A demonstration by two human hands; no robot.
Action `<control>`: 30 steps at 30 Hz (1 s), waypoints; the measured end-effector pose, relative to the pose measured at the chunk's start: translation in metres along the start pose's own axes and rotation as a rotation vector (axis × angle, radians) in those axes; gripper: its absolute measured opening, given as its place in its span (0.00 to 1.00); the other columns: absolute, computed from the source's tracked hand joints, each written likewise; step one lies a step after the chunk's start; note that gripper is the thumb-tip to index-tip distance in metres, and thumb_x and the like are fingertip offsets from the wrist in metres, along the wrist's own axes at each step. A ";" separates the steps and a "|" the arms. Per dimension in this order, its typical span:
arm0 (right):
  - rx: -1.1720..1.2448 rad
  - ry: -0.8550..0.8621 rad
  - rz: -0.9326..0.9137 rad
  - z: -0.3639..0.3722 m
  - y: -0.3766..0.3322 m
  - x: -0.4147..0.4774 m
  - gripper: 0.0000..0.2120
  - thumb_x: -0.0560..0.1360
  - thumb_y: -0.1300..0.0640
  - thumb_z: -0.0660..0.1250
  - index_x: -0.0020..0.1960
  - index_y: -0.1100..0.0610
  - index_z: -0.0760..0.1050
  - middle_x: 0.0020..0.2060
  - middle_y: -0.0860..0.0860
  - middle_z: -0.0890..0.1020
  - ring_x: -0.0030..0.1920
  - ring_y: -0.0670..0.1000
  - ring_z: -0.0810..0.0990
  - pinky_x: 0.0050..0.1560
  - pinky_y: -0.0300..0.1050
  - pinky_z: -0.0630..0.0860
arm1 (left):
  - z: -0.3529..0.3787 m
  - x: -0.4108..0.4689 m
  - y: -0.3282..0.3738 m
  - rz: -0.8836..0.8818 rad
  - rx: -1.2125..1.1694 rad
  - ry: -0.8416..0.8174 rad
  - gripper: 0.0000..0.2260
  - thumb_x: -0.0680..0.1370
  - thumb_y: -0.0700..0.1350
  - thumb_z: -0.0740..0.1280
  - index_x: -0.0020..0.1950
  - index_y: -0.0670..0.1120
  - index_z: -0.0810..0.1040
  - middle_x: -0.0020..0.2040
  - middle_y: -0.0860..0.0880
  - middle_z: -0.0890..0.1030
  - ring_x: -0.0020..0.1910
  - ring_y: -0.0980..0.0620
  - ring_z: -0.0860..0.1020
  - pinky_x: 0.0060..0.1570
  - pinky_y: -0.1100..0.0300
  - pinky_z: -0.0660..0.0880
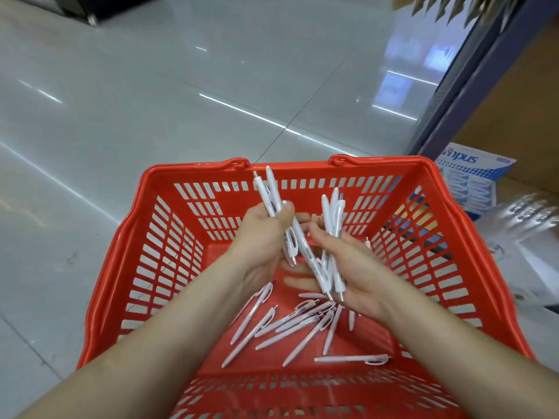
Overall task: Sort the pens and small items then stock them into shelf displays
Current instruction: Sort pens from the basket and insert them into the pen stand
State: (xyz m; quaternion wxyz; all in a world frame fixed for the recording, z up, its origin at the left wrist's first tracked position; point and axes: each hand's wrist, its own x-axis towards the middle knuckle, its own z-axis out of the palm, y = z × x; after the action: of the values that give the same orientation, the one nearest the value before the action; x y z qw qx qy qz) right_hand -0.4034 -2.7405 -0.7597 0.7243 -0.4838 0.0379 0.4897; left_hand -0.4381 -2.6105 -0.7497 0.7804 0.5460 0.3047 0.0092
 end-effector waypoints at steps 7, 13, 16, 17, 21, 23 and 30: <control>-0.220 0.035 -0.082 -0.006 -0.014 -0.010 0.10 0.75 0.58 0.69 0.55 0.60 0.77 0.39 0.56 0.81 0.32 0.48 0.77 0.19 0.34 0.66 | 0.015 -0.005 0.006 0.177 0.281 -0.102 0.09 0.80 0.46 0.63 0.48 0.40 0.78 0.36 0.45 0.81 0.31 0.47 0.78 0.30 0.58 0.73; -0.467 -0.020 -0.160 -0.023 -0.052 -0.025 0.04 0.75 0.60 0.69 0.48 0.59 0.76 0.35 0.54 0.79 0.28 0.46 0.71 0.20 0.34 0.64 | 0.021 0.000 0.036 0.189 0.091 -0.142 0.06 0.72 0.35 0.70 0.46 0.43 0.79 0.34 0.50 0.80 0.29 0.57 0.75 0.33 0.63 0.68; -0.599 -0.012 -0.166 -0.033 -0.074 -0.037 0.05 0.74 0.59 0.70 0.48 0.58 0.75 0.34 0.53 0.79 0.28 0.46 0.70 0.21 0.35 0.64 | 0.027 0.000 0.050 0.212 0.054 -0.126 0.07 0.70 0.33 0.72 0.40 0.43 0.76 0.34 0.46 0.80 0.31 0.52 0.80 0.34 0.61 0.77; -0.647 -0.011 -0.158 -0.036 -0.082 -0.042 0.05 0.74 0.58 0.70 0.47 0.57 0.75 0.33 0.53 0.79 0.27 0.45 0.70 0.21 0.35 0.65 | 0.029 0.001 0.052 0.213 0.081 -0.110 0.08 0.68 0.34 0.73 0.38 0.43 0.76 0.34 0.45 0.80 0.32 0.51 0.81 0.35 0.59 0.79; -0.816 -0.051 -0.088 -0.051 -0.111 -0.066 0.06 0.75 0.61 0.69 0.43 0.57 0.72 0.26 0.50 0.73 0.25 0.45 0.68 0.22 0.36 0.65 | 0.041 0.000 0.062 0.275 0.318 -0.135 0.11 0.59 0.43 0.77 0.33 0.43 0.76 0.34 0.41 0.81 0.33 0.48 0.79 0.37 0.58 0.77; -0.879 -0.060 -0.033 -0.060 -0.129 -0.082 0.07 0.73 0.58 0.70 0.39 0.56 0.73 0.26 0.52 0.72 0.25 0.47 0.68 0.22 0.35 0.65 | 0.049 -0.006 0.070 0.329 0.570 -0.192 0.11 0.59 0.46 0.78 0.34 0.43 0.78 0.32 0.43 0.81 0.31 0.52 0.77 0.35 0.63 0.74; -0.876 -0.047 0.021 -0.111 -0.149 -0.141 0.10 0.75 0.64 0.68 0.36 0.58 0.74 0.25 0.50 0.75 0.23 0.43 0.70 0.21 0.33 0.65 | 0.115 -0.024 0.080 0.574 1.327 -0.477 0.05 0.71 0.43 0.74 0.46 0.50 0.85 0.40 0.55 0.84 0.39 0.58 0.80 0.45 0.62 0.76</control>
State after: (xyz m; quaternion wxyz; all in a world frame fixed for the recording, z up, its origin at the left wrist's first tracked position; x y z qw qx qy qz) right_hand -0.3188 -2.9248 -0.6455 0.4463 -0.7337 -0.1849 0.4779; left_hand -0.3763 -2.6839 -0.6450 0.3002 0.9457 -0.0845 -0.0918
